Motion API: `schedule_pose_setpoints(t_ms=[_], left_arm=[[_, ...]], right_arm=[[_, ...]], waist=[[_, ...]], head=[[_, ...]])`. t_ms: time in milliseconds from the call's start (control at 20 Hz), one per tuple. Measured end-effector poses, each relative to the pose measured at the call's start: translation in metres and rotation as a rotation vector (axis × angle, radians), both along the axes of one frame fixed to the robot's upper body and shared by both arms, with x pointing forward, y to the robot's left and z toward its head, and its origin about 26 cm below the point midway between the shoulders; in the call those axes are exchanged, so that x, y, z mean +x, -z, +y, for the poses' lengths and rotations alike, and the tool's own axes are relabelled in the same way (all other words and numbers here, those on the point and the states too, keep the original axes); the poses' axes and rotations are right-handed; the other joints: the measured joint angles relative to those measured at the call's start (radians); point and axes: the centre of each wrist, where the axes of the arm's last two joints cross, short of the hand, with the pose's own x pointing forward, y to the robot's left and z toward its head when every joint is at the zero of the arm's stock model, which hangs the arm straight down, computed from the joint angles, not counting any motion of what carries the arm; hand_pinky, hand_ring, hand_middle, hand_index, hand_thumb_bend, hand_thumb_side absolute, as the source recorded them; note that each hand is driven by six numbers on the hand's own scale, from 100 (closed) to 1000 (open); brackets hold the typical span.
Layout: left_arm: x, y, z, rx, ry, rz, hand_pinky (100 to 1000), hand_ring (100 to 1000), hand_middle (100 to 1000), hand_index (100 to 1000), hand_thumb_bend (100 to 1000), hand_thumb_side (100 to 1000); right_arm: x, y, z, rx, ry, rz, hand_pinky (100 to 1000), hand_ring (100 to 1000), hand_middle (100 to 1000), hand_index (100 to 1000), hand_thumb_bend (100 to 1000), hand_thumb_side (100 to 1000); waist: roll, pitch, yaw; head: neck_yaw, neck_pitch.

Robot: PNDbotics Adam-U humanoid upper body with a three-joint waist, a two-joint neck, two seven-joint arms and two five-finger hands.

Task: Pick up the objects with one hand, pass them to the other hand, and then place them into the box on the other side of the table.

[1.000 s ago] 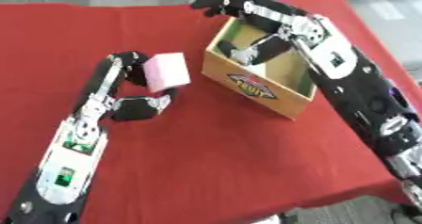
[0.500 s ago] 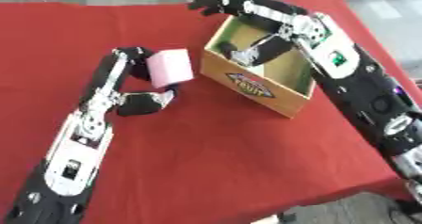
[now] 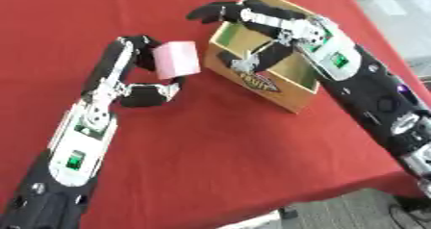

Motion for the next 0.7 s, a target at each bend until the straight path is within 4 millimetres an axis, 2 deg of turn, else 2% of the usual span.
schedule_pose_setpoints(t_ms=[700], left_arm=[[-0.005,-0.012,-0.006,0.004,-0.029,-0.057,634,495,380,496,161,100]], right_arm=[[0.002,-0.012,-0.003,0.03,0.001,-0.023,927,1000,881,990,100,214]], waist=[[0.0,0.0,-0.007]], head=[[0.015,-0.002]])
